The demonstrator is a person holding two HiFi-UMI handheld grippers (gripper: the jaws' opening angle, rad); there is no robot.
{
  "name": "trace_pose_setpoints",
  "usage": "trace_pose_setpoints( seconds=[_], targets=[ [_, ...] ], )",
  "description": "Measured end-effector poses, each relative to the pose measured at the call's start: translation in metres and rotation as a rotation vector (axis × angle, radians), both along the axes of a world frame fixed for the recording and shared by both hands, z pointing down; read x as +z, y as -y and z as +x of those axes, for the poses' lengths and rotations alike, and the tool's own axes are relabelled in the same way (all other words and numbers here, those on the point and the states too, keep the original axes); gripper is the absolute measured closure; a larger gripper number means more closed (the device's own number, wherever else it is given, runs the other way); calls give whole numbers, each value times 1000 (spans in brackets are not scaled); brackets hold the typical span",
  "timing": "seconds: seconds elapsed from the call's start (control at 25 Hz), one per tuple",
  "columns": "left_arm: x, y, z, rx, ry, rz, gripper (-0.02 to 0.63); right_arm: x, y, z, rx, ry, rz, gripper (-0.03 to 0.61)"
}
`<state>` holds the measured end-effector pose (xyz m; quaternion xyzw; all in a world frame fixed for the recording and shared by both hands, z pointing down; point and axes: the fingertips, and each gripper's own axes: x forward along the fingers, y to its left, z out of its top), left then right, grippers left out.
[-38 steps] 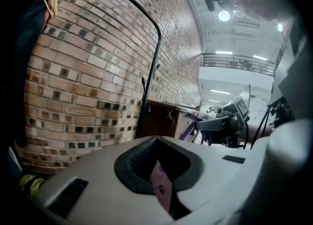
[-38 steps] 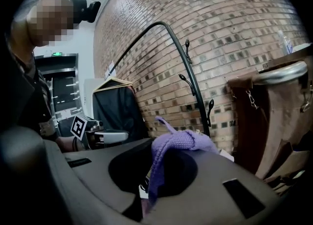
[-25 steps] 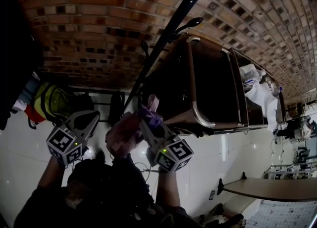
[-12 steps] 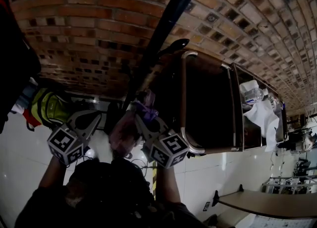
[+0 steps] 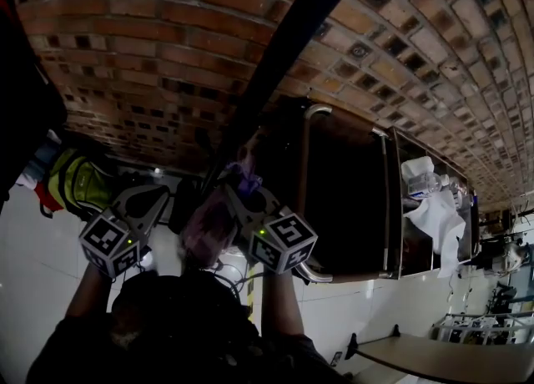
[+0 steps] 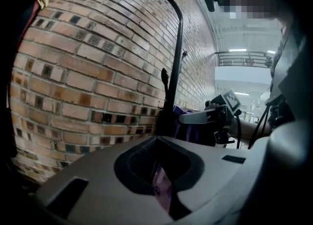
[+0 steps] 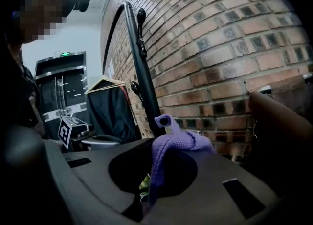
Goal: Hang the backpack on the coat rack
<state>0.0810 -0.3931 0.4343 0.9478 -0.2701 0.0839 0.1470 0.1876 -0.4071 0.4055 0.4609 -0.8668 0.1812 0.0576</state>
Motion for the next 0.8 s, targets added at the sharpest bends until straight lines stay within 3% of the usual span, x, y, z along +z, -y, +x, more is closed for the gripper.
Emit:
trace_pose_setpoints(
  seconds=[0.32, 0.6, 0.8],
  targets=[
    [12, 8, -16, -69, 15, -35, 589, 23, 10, -39, -188, -140, -49, 575],
    [22, 8, -28, -84, 51, -37, 588, 60, 4, -50, -211, -229, -98, 575],
    [24, 2, -35, -87, 50, -43, 588, 74, -3, -53, -207, -240, -122, 575]
  ],
)
